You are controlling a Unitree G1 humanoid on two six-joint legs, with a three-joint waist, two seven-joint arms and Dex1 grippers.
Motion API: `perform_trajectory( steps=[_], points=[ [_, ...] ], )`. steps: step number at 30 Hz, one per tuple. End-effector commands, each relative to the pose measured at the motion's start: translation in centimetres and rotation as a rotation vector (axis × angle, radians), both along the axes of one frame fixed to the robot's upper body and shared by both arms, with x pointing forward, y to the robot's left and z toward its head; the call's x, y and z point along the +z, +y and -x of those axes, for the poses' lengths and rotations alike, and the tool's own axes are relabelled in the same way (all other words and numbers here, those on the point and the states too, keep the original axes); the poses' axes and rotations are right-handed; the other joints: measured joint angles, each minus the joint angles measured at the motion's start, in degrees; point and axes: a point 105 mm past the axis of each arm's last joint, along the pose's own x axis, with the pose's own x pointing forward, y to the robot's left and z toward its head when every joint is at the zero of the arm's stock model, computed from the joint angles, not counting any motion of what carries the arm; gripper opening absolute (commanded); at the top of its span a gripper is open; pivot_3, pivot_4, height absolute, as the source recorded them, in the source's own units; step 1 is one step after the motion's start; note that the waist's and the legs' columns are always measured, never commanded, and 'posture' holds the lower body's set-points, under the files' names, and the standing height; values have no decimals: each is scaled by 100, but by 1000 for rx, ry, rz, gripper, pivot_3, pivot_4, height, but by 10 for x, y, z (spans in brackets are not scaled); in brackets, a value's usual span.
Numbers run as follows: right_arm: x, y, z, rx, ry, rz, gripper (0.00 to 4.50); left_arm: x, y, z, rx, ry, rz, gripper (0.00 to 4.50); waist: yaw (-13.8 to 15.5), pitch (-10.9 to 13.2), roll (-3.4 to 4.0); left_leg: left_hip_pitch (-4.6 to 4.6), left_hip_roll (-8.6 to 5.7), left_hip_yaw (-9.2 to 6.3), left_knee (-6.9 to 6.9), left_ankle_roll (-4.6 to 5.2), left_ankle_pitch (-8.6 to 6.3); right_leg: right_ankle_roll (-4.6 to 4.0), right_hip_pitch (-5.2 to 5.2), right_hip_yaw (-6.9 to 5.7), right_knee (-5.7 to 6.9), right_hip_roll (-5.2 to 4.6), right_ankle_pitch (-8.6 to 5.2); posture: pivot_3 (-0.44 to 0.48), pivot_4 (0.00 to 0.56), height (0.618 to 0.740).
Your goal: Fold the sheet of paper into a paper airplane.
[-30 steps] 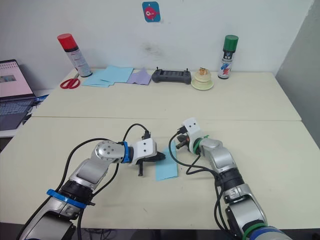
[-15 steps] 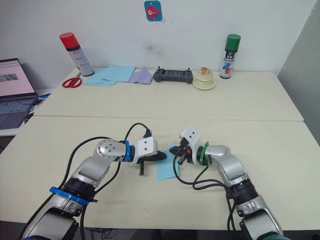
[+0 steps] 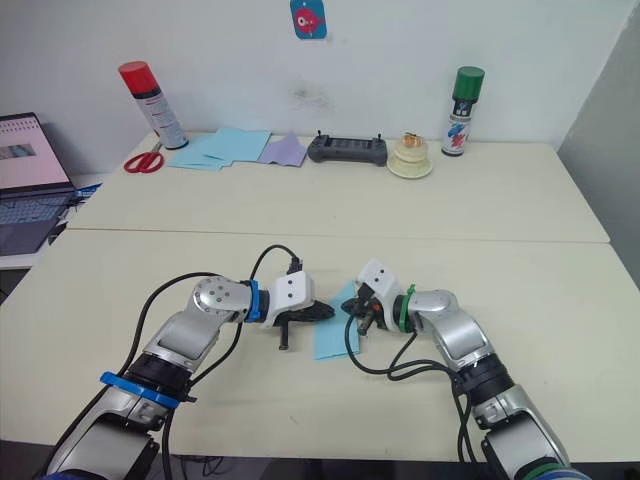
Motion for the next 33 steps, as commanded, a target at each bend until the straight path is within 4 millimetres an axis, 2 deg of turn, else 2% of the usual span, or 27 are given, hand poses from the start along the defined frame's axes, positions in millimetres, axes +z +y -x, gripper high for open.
perform_trajectory(
  steps=[1, 10, 14, 23, 30, 33],
  points=[
    [-9, -8, 6, -3, 34, 21, 13, -31, 12, 3, 65, 95, -87, 0, 6, 1, -1, 0, 0, 0, 0, 0, 0, 0, 0, 0, 0, 0, 0, 0, 150, 740],
    [-12, -14, 16, 3, 68, 6, 13, -23, 1, 0, 65, 93, -25, 0, 29, 3, -4, -6, -11, 0, 5, 0, 0, 26, 5, 3, -18, -12, 9, 0, 150, 740],
    [-16, -18, 22, 17, 94, 19, 13, -29, 1, -1, 68, 86, -48, 0, 36, 3, -4, -7, -13, 0, 6, 0, 0, 28, 5, 4, -21, -14, 10, 0, 150, 740],
    [-37, -28, 57, 125, 201, 106, 13, -38, -9, 0, 40, 86, -68, 0, 146, 1, -3, 3, -14, -3, 11, -1, 0, 30, 1, -5, -39, -40, 8, 0, 150, 740],
    [-45, -34, 75, 158, 255, 136, 13, -39, -13, 1, 25, 90, -70, 0, 158, -3, -3, 2, -14, -2, 10, -1, 0, 40, 31, -7, -96, -45, 12, 0, 150, 740],
    [-48, -39, 81, 165, 280, 153, 13, -40, -14, 3, 17, 96, -74, 0, 159, -4, -5, 2, -34, -2, 9, -1, -1, 73, 36, -5, -101, -71, 20, 0, 150, 740]
  ],
)
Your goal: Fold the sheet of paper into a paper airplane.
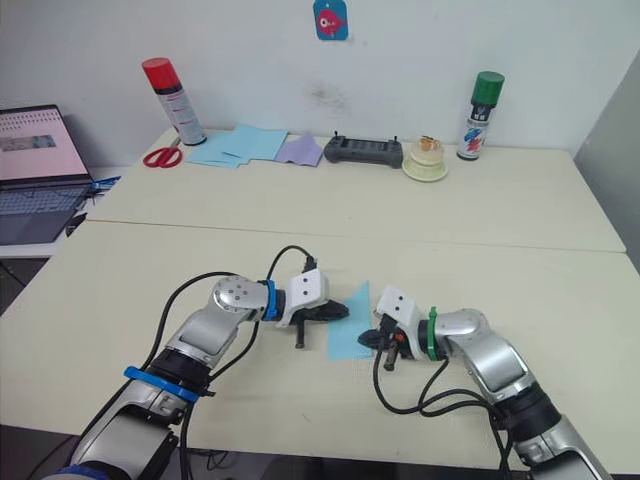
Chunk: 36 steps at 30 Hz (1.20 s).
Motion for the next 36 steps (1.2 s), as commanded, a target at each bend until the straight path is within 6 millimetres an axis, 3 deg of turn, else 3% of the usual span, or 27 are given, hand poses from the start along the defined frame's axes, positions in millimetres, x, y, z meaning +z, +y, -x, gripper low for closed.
perform_trajectory(
  steps=[1, 6, 18, 20, 25, 30, 36],
  points=[
    [-35, -9, 26, 23, 174, 81, 13, -36, 9, 7, 39, 80, -119, 0, 0, 0, -1, 0, -8, 0, 0, 0, 0, 5, 1, -1, 0, -17, -2, 0, 150, 740],
    [-38, -15, 35, 31, 206, 94, 13, -40, 11, 11, 31, 97, -131, 0, -2, -6, -13, -2, -49, -8, -4, 0, -1, 56, 6, 0, 1, -45, -18, 0, 150, 740],
    [-32, -29, 54, 39, 311, 73, 13, -50, 13, 14, 20, 108, -162, 0, 3, -20, -39, -4, -77, -5, -6, -4, -9, 85, 16, -10, -6, -107, -35, 0, 150, 740],
    [-24, -27, 56, 55, 312, 33, 13, -50, 13, 13, 19, 108, -163, 0, 4, -20, -43, -5, -80, -5, -6, -4, -9, 87, 17, -11, -6, -111, -36, 0, 150, 740],
    [27, -13, 55, 161, 306, -155, 13, -50, 13, 11, 21, 104, -161, 0, 4, 2, -44, -10, -81, -5, -5, -4, -9, 93, 24, -14, -5, -113, -36, 0, 150, 740],
    [45, 1, 14, 46, 187, -239, 13, -50, 13, 10, 24, 100, -160, 0, -7, 25, -44, -15, -76, -4, 1, -3, -9, 117, 9, -17, -4, -114, -21, 0, 150, 740],
    [21, 2, -26, -139, 110, -193, 13, -50, 13, 11, 22, 100, -163, 0, 7, 23, -39, -24, -73, 3, 7, -2, -7, 121, 9, -28, -3, -121, -18, 0, 150, 740]
  ],
)
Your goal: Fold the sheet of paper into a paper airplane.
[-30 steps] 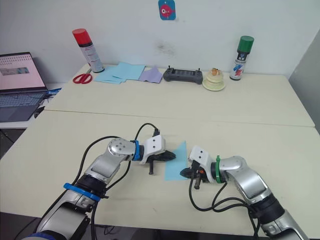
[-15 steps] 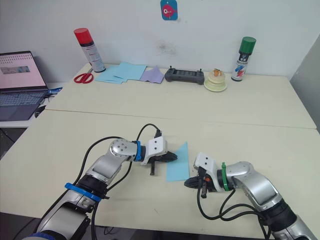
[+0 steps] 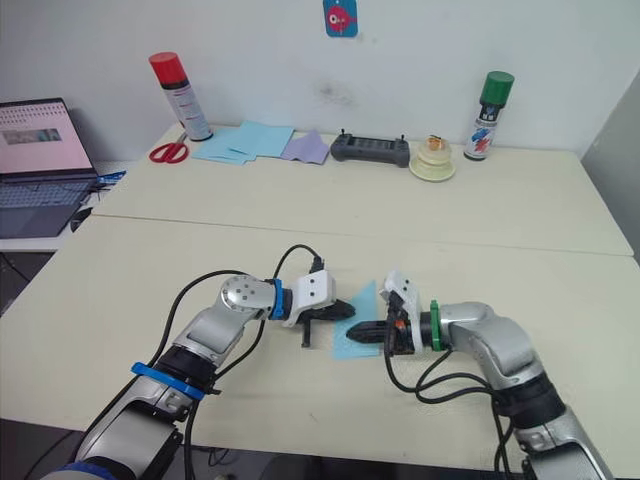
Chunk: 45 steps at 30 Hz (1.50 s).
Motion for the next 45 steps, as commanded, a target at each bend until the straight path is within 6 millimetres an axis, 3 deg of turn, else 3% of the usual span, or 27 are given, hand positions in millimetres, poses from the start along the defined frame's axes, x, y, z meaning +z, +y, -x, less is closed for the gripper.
perform_trajectory(
  steps=[1, 8, 19, 38, 42, 45],
  points=[
    [-14, -9, -19, -107, -50, 65, 13, -50, 23, 11, 62, 128, -166, 0, 2, -1, 1, -2, -2, 5, 1, 0, 0, 0, 0, 4, 0, -3, 0, 0, 150, 740],
    [-27, -22, -23, -150, -64, 100, 13, -51, 24, 13, 58, 129, -171, 0, -1, -6, 2, -22, -5, 12, 11, 3, 2, 7, 8, 10, 6, -4, 6, 0, 150, 740],
    [-44, -38, -3, -127, -37, 146, 13, -51, 22, 13, 46, 128, -174, 0, 0, -23, 7, -25, -6, 14, 11, 3, 2, 6, 10, 11, 3, -2, 5, 0, 150, 740],
    [-69, -38, 64, 111, 98, 221, 13, -51, 22, 12, 54, 130, -168, 0, -4, -62, -17, -23, -3, 8, 10, 3, 2, 1, 12, 3, 0, 2, 1, 0, 150, 740],
    [-67, -43, 69, 129, 110, 227, 13, -50, 22, 12, 55, 130, -165, 0, -4, -67, -21, -21, -2, 8, 10, 3, 1, 0, 10, 2, 0, 2, 1, 0, 150, 740],
    [-51, -45, 71, 139, 106, 177, 13, -44, 19, 9, 64, 120, -123, 0, 2, -67, -21, -23, -4, 7, 10, 3, 1, -1, 12, 1, -2, 2, 0, 0, 150, 740]
  ],
)
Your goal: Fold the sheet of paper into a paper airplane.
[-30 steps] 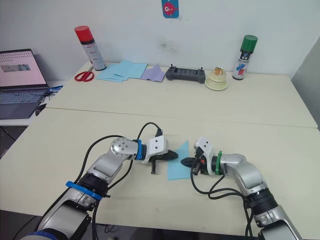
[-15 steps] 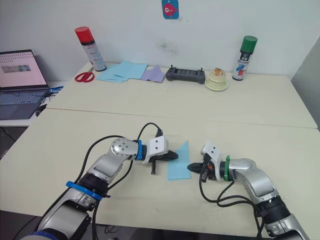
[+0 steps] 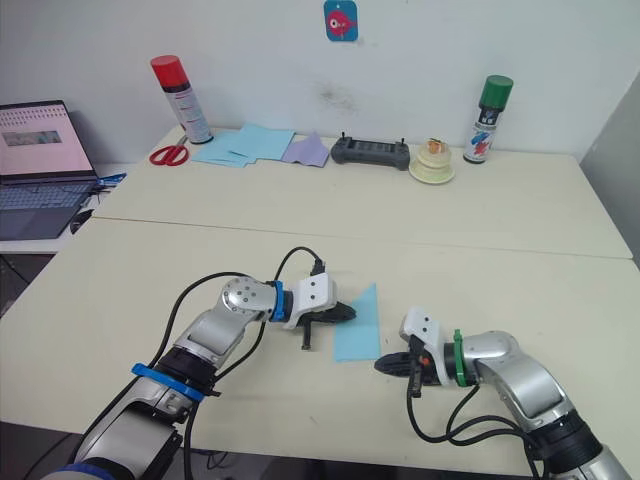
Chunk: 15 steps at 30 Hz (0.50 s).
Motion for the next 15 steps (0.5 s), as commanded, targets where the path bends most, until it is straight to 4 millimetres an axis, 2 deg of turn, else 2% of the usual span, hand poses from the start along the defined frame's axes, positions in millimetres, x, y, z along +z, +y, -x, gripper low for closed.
perform_trajectory(
  steps=[1, 4, 6, 8, 11, 13, 15],
  points=[
    [-6, -5, 21, 19, 141, -10, 13, -36, 18, 5, 80, 115, -86, 0, 6, 2, -2, -2, -1, 0, 0, 0, 0, 0, 1, 0, -1, 0, 0, 0, 150, 740],
    [29, -2, 13, -27, 94, -111, 13, -1, 14, -3, 117, 117, 111, 0, -6, 26, 0, -15, 0, -1, 1, 0, 0, 0, -8, 1, 1, -2, 0, 0, 150, 740],
    [48, -1, 4, -92, 57, -166, 378, 21, 23, -7, 165, 158, 224, 524, -14, 76, -1, -42, 3, -2, 8, 0, 1, 5, -37, -1, 14, 0, 3, 0, 150, 740],
    [64, -1, -3, -157, 39, -218, 965, 49, 35, -14, 234, 202, 351, 1061, -45, 120, -13, -63, 6, -4, 10, -2, 3, 6, -66, 2, 30, 6, 5, 0, 150, 740],
    [77, -2, -6, -226, 33, -266, 2083, 80, 60, -20, 304, 195, 432, 2015, -63, 147, -31, -115, 17, -14, 14, -10, 8, 5, -122, -1, 52, 22, 6, 0, 150, 740],
    [79, -4, -9, -300, 44, -294, 2844, 88, 84, -19, 340, 161, 398, 2666, -63, 151, -33, -135, 18, -16, 14, -15, 10, -1, -152, -3, 76, 23, 4, 0, 150, 740],
    [76, -5, -12, -369, 54, -307, 3590, 86, 100, -17, 363, 125, 342, 3318, -59, 151, -32, -151, 15, -11, 7, -27, 16, -13, -182, 8, 91, 20, 5, 0, 150, 740]
  ],
)
